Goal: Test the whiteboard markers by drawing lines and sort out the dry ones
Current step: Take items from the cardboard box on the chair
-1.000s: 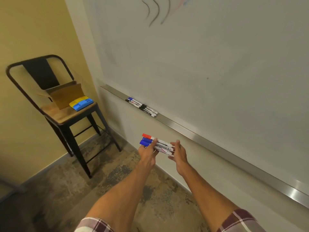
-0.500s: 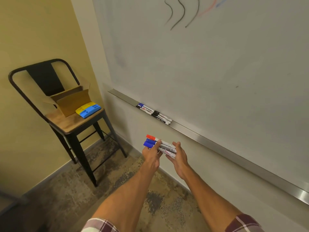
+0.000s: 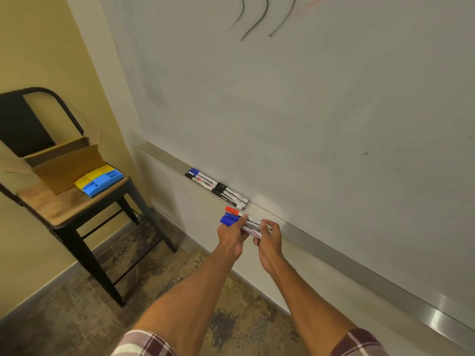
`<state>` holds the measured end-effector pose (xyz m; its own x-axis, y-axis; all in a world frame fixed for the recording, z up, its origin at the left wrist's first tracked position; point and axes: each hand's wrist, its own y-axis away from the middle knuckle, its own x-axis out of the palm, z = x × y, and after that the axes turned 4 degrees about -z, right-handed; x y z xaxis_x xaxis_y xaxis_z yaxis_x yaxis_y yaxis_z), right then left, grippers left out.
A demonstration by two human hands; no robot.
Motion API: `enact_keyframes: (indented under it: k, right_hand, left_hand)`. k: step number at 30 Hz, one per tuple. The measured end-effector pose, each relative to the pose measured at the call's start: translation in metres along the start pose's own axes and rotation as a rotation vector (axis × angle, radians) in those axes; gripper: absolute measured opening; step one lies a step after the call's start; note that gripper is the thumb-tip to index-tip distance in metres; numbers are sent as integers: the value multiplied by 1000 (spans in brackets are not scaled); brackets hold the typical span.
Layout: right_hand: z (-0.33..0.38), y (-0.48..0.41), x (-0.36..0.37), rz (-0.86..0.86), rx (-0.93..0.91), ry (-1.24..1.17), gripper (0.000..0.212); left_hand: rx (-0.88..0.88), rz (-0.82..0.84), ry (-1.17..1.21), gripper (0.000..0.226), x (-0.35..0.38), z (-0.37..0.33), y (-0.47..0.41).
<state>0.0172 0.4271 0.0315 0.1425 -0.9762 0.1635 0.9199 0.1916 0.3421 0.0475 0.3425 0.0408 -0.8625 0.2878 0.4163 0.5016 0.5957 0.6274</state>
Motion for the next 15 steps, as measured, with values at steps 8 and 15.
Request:
enact_keyframes:
  k: [8, 15]
  right_hand:
    - [5, -44, -7, -62, 31, -6, 8]
    - [4, -75, -7, -184, 57, 56, 14]
  left_hand:
    - [115, 61, -150, 41, 24, -7, -23]
    - [876, 176, -1078, 33, 25, -17, -44]
